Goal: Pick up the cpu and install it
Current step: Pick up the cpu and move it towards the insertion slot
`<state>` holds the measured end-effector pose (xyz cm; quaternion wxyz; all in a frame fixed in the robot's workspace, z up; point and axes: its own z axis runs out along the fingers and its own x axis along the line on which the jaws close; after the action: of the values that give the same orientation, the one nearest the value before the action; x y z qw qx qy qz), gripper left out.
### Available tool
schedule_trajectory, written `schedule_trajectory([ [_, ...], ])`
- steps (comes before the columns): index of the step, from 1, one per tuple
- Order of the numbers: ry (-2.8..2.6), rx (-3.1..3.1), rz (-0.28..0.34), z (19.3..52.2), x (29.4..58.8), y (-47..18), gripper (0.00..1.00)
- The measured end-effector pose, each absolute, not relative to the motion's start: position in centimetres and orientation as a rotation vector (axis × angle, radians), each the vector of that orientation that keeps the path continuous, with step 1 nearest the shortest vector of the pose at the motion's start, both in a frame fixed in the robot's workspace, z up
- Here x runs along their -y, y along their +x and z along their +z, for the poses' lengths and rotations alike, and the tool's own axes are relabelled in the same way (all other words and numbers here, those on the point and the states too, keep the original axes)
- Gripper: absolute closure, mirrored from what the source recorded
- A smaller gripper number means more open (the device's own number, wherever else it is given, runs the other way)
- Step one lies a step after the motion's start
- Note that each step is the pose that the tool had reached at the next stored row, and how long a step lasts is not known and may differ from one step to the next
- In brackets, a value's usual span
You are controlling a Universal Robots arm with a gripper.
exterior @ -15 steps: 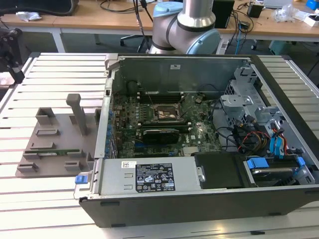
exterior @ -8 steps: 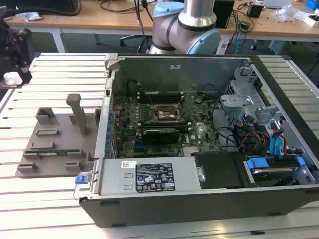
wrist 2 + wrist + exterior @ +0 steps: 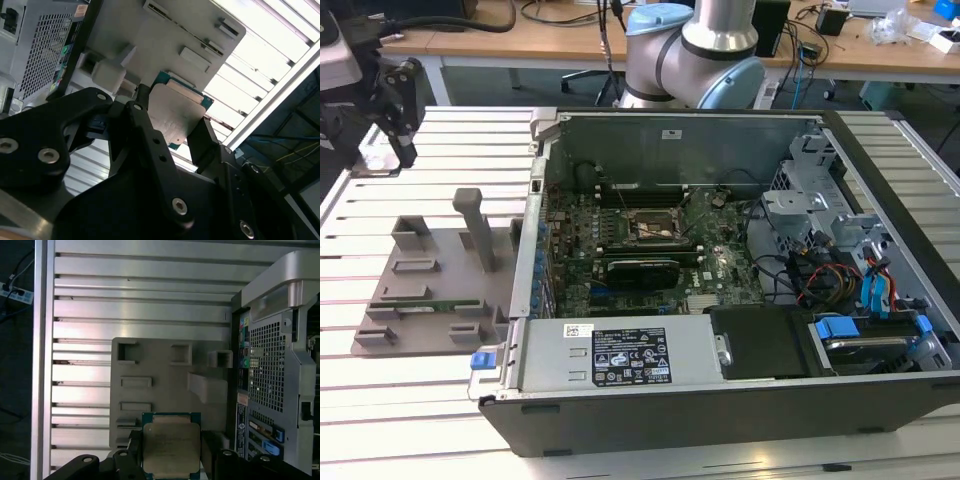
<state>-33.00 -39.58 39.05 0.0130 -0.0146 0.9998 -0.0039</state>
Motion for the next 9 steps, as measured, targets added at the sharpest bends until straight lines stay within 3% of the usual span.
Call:
schedule_trajectory([
  [9, -0.046, -3.115, -0.012, 39.1, 39.6, -30.4, 0.45],
])
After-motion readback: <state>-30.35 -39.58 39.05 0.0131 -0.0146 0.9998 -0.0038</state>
